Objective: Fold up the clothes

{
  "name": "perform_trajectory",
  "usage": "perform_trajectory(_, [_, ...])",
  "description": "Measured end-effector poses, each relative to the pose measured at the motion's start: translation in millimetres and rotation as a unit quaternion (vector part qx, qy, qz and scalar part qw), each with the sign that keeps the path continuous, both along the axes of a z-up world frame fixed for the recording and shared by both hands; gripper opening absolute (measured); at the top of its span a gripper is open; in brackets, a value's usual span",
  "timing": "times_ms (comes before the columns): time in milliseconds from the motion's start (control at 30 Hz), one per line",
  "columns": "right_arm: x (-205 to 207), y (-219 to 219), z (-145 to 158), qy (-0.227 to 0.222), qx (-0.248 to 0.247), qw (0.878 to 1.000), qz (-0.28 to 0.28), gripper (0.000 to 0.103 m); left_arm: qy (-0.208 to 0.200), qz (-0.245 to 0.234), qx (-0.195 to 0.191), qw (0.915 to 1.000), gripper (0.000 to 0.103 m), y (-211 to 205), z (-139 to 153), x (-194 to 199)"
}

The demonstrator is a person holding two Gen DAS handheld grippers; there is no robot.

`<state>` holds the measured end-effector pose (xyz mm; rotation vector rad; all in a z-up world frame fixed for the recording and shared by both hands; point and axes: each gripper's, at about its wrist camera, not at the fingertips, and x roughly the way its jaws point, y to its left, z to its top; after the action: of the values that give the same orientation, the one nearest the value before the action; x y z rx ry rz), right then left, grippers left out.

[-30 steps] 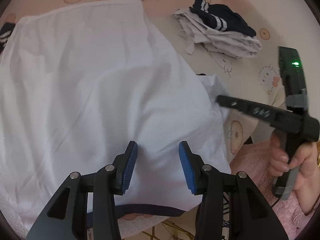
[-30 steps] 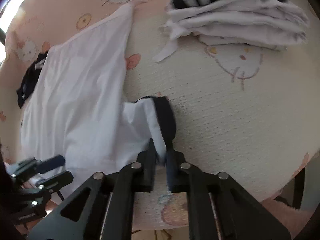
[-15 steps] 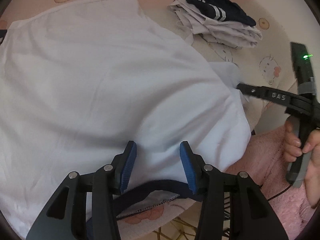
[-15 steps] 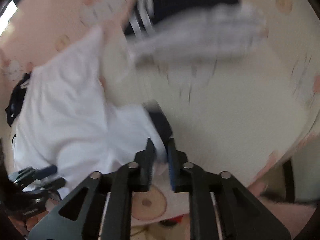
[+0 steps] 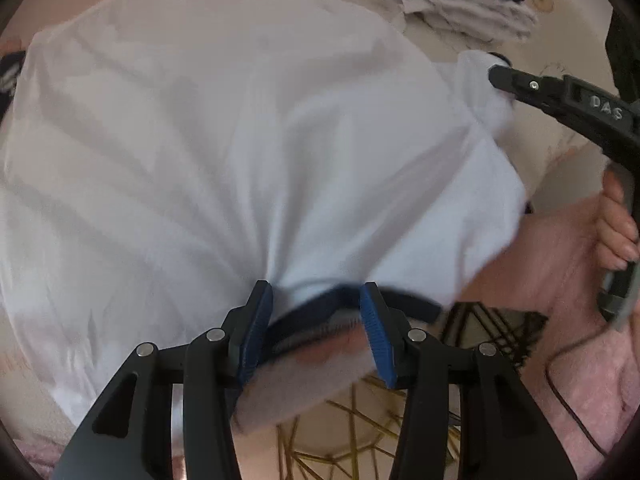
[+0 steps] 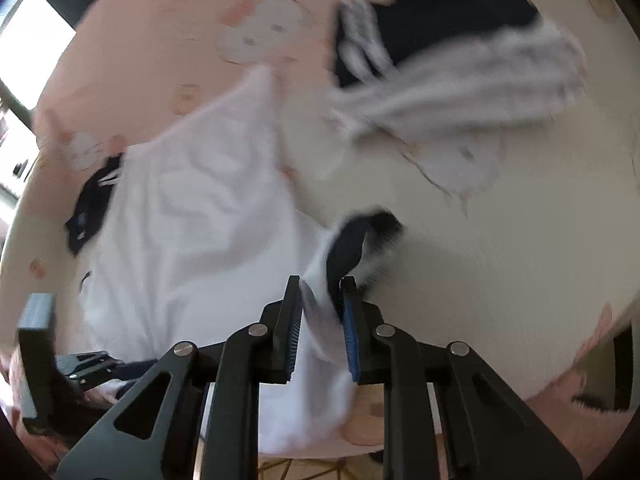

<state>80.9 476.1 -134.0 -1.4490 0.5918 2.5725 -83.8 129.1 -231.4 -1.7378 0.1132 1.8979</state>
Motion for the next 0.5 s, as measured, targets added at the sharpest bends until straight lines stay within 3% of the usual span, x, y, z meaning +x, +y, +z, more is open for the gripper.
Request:
perform_trajectory(67, [-0.1, -5.0, -1.2, -0.018, 0.053, 0.998, -0.014, 0.024, -0.012, 0.051, 0.037, 0.9979, 0.048, -25.9, 8.3, -5.7])
perform_trajectory(100, [0.0, -7.1, -2.0, -0.029, 0.081, 0.996, -0.023, 0.029, 0.001, 0.070, 0.040, 0.9967, 0.048, -39.3, 14.2, -7.6])
perform_trajectory(167, [3.4, -9.7, 0.4, -0.034, 0.082, 0.996, -0.024, 0.037, 0.033, 0.090, 0.015, 0.9953, 0.048, -56.1, 17.6, -9.9])
perform_trajectory(233, [11.6, -12.0, 6.8, -0.034, 0.085, 0.995, -0.035, 0.052, 0.033, 0.105, -0.003, 0.9939, 0.047, -68.4, 11.0, -12.0])
perform_trajectory(300, [17.5, -11.9, 10.8, -0.038, 0.110, 0.991, -0.060, 0.053, 0.013, 0.114, 0.003, 0.9934, 0.047, -76.2, 4.3, -9.4])
perform_trajectory(367, [20.9, -16.0, 20.2, -0.013, 0.109, 0.992, -0.067, 0.053, -0.005, 0.114, -0.011, 0.9934, 0.047, -81.9, -0.9, -2.5])
perform_trajectory(500, [24.6, -68.9, 34.1, 0.032, 0.099, 0.994, 0.039, 0.053, -0.008, 0.097, -0.020, 0.9951, 0.047, -93.2, -3.8, 15.1])
